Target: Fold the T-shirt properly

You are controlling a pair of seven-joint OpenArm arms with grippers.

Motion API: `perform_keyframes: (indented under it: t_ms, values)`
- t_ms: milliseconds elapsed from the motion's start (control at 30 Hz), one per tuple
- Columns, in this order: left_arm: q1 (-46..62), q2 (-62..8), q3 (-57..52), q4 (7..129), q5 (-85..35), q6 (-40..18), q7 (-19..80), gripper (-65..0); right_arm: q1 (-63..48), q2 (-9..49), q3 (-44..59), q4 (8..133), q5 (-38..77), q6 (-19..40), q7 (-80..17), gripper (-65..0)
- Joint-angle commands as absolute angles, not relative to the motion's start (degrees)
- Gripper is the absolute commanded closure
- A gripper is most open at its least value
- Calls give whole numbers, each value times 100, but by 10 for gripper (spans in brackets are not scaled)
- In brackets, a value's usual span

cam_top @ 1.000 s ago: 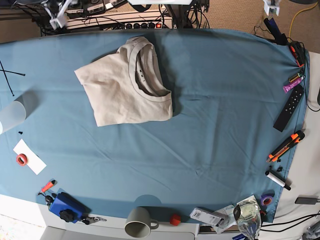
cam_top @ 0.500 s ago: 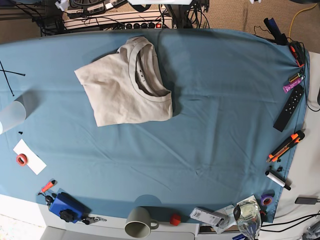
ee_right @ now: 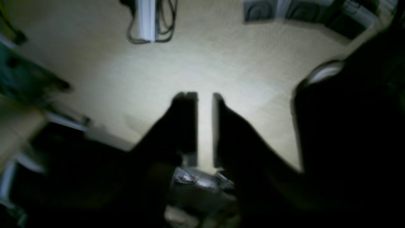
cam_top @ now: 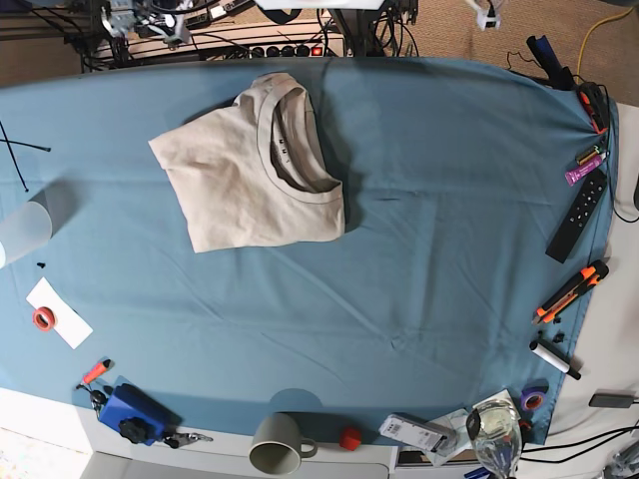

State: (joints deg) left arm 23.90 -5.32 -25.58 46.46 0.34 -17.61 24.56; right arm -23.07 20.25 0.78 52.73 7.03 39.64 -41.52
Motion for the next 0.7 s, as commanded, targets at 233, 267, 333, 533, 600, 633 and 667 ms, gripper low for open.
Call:
perform_keyframes:
  t_ms: [233, 267, 333, 533, 600, 633, 667]
  values:
    - [2209, -427, -2563, 3830, 604, -836, 974, 0, -1831, 2106, -1098, 4998, 117, 2637, -3041, 0]
    - [2202, -405, -2563, 3782, 725, -814, 788, 0, -1769, 2095, -1251, 4853, 14, 2477, -2770, 0]
    - [2204, -353, -2563, 3771, 958, -786, 364, 0, -1612, 2062, -1590, 4475, -307, 2250, -2357, 0]
    - [2171, -351, -2565, 3782, 1007, -1033, -141, 0, -1245, 2060, -2589, 3264, -414, 2018, -1114, 0]
    - [2174, -351, -2565, 3817, 1000, -1031, -139, 0, -1205, 2058, -2768, 3105, -414, 1824, -864, 0]
    - [2174, -349, -2565, 3817, 980, -1033, -139, 0, -1205, 2049, -2816, 3087, -412, 1653, -825, 0]
    - [2174, -346, -2565, 3817, 980, -1033, -145, 0, -1205, 2032, -2836, 3085, -412, 1474, -816, 0]
